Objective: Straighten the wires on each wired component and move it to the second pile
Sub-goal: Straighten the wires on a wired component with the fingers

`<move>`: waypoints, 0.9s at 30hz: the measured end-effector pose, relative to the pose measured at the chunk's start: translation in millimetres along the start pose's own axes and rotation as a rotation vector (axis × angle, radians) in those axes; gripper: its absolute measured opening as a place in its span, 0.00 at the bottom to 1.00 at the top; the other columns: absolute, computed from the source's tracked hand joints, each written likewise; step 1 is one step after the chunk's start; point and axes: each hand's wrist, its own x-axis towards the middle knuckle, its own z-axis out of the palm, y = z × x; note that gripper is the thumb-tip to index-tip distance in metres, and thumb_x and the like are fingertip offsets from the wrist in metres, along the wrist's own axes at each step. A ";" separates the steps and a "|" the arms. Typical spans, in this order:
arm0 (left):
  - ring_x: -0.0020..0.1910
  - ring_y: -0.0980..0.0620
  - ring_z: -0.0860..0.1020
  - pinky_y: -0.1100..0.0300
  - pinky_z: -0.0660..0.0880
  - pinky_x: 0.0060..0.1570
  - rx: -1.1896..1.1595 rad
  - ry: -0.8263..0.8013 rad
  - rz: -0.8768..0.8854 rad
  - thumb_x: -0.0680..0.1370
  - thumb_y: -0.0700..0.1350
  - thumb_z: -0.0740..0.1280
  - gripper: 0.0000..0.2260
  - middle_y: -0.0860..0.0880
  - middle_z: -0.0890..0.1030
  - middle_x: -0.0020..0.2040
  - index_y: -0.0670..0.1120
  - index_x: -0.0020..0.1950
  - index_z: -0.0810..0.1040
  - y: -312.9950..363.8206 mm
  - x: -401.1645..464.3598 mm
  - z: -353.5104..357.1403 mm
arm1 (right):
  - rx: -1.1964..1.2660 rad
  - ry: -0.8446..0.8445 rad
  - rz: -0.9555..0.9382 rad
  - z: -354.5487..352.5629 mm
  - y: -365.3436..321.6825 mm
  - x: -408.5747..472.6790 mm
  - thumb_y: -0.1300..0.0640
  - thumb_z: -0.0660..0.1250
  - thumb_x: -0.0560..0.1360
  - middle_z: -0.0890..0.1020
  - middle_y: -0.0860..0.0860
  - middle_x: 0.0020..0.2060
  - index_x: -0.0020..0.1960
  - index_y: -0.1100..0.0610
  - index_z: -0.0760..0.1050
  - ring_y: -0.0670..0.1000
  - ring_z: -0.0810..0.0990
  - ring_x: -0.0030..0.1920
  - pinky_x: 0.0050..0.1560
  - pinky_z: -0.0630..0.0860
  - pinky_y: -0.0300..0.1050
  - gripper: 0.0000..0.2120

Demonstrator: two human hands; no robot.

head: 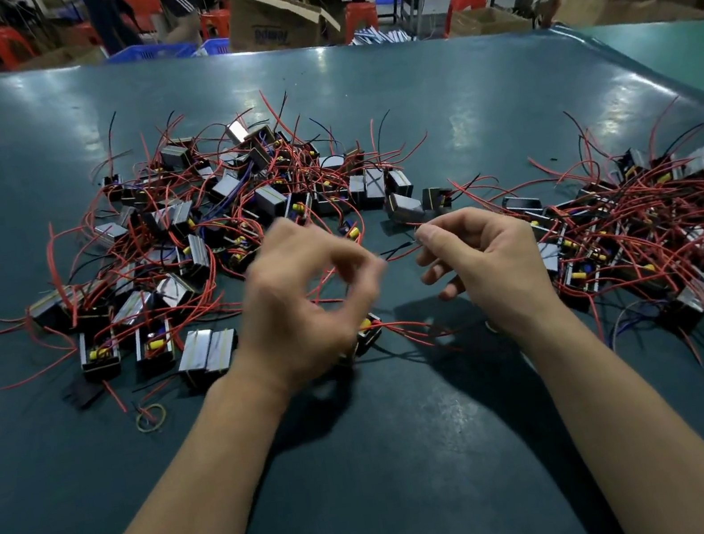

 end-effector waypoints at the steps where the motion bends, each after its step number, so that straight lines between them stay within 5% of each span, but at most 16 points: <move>1: 0.39 0.49 0.74 0.59 0.70 0.45 -0.017 -0.112 0.076 0.74 0.44 0.74 0.04 0.52 0.81 0.39 0.43 0.42 0.83 2.9 -2.1 3.5 | -0.002 -0.002 0.007 -0.2 0.4 0.4 0.60 0.69 0.77 0.84 0.54 0.34 0.45 0.58 0.80 0.49 0.81 0.30 0.26 0.75 0.39 0.03; 6: 0.40 0.46 0.74 0.52 0.73 0.43 0.069 -0.428 0.077 0.72 0.47 0.75 0.09 0.52 0.84 0.39 0.45 0.49 0.86 2.5 -9.2 13.4 | 0.045 -0.015 0.047 -0.1 0.2 1.2 0.60 0.69 0.77 0.83 0.52 0.33 0.45 0.59 0.80 0.50 0.81 0.31 0.26 0.74 0.40 0.03; 20: 0.41 0.65 0.77 0.72 0.70 0.44 -0.108 -0.152 -0.285 0.75 0.35 0.72 0.09 0.49 0.83 0.45 0.41 0.54 0.84 -0.6 -3.5 5.3 | -0.003 0.089 0.060 -4.8 1.4 4.6 0.59 0.70 0.76 0.84 0.48 0.32 0.42 0.54 0.80 0.44 0.82 0.36 0.33 0.76 0.36 0.04; 27: 0.42 0.60 0.76 0.68 0.71 0.46 -0.043 -0.025 -0.261 0.76 0.34 0.68 0.08 0.47 0.81 0.44 0.38 0.54 0.83 5.1 -2.7 6.8 | 0.009 0.084 -0.003 -2.7 -2.9 2.7 0.59 0.72 0.75 0.84 0.50 0.34 0.41 0.52 0.81 0.48 0.81 0.35 0.30 0.73 0.39 0.05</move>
